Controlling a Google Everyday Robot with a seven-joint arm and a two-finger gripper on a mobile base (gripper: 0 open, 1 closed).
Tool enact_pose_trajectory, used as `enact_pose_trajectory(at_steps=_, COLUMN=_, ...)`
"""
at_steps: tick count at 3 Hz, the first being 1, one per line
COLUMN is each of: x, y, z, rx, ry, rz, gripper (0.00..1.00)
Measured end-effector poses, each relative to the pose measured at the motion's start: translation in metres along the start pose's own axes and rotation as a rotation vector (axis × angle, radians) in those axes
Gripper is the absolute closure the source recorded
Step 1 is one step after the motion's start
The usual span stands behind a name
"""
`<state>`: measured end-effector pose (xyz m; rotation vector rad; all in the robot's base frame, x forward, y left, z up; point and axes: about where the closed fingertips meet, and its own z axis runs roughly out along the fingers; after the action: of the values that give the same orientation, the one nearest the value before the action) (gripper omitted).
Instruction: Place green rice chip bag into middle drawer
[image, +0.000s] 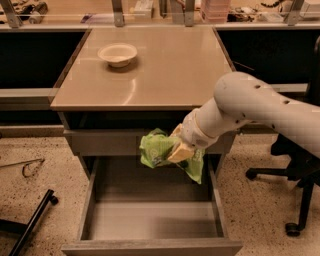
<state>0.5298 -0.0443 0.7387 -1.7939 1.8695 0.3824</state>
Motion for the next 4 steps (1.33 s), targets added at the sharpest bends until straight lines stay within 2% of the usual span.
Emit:
enact_pose_trajectory(at_steps=1, x=0.018, y=0.028, z=0.031, rx=-0.031, ry=0.006, rz=-0.027, gripper=1.0)
enact_pose_trajectory(at_steps=2, x=0.018, y=0.028, z=0.031, rx=-0.031, ry=0.006, rz=-0.027, gripper=1.0)
enact_pose_trajectory(at_steps=3, x=0.03, y=0.025, z=0.054, rx=-0.009, ry=-0.022, rz=0.002, gripper=1.0)
enact_pose_trajectory(at_steps=4, x=0.048, y=0.01, z=0.114, rx=0.04, ry=-0.144, rz=0.043, gripper=1.0)
